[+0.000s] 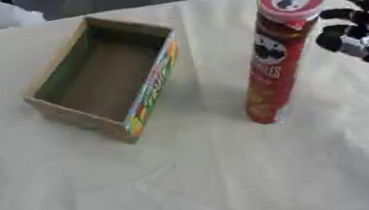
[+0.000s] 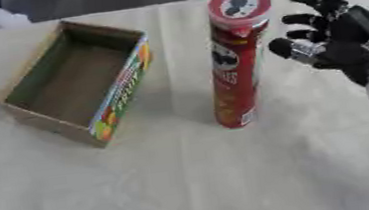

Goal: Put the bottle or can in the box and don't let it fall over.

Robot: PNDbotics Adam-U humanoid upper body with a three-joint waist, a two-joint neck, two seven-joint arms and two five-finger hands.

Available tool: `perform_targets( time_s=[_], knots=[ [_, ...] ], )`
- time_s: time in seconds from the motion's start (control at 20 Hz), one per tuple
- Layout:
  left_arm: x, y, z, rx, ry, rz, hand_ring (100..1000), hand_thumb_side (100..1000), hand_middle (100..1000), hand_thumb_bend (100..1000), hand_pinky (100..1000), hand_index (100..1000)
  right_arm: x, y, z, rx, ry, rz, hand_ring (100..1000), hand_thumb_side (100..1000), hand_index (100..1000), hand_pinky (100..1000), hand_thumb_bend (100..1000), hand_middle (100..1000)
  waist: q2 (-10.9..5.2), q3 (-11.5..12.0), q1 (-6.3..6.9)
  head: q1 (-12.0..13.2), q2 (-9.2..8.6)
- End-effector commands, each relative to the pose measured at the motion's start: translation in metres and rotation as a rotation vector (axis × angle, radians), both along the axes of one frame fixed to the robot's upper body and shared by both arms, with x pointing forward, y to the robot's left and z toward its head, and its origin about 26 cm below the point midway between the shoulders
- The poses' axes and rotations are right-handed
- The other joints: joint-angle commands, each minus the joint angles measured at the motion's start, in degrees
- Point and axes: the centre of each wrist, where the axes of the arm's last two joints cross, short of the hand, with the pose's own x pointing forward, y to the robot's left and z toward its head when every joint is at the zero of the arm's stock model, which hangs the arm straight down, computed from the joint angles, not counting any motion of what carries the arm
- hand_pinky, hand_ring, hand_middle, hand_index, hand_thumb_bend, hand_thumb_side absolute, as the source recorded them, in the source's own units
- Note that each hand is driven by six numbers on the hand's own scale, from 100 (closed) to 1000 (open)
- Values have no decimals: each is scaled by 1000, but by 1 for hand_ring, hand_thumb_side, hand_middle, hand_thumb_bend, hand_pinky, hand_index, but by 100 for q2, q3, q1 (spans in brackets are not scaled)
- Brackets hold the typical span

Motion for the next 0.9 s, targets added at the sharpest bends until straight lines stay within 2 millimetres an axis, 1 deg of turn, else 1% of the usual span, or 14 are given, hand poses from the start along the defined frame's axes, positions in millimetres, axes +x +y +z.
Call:
perform_targets(
  time_s=[0.05, 0.2, 0.4, 0.9],
  knots=[
    [1, 0, 9, 13, -25, -6, 744, 609, 523, 100, 890, 675, 6, -2, 6, -11, -13, 17, 896, 162, 886, 862, 617, 1000, -50, 13, -4, -60, -101],
    [1, 0, 8, 11, -24, -7, 744, 613, 523, 100, 891, 675, 9, -2, 6, -23, -24, 37, 905, 166, 885, 874, 621, 1000, -24, 31, -8, -91, -112],
    [1, 0, 8, 8, -24, -6, 744, 615, 522, 100, 891, 674, 9, 0, 5, -41, -44, 77, 903, 144, 882, 878, 641, 1000, 1, 41, -13, -97, -110],
    [1, 0, 8, 7, -25, -7, 745, 618, 522, 100, 891, 674, -1, 14, 12, -67, -91, 199, 902, 146, 877, 892, 644, 1000, 14, 4, -10, -94, -94]
  ],
)
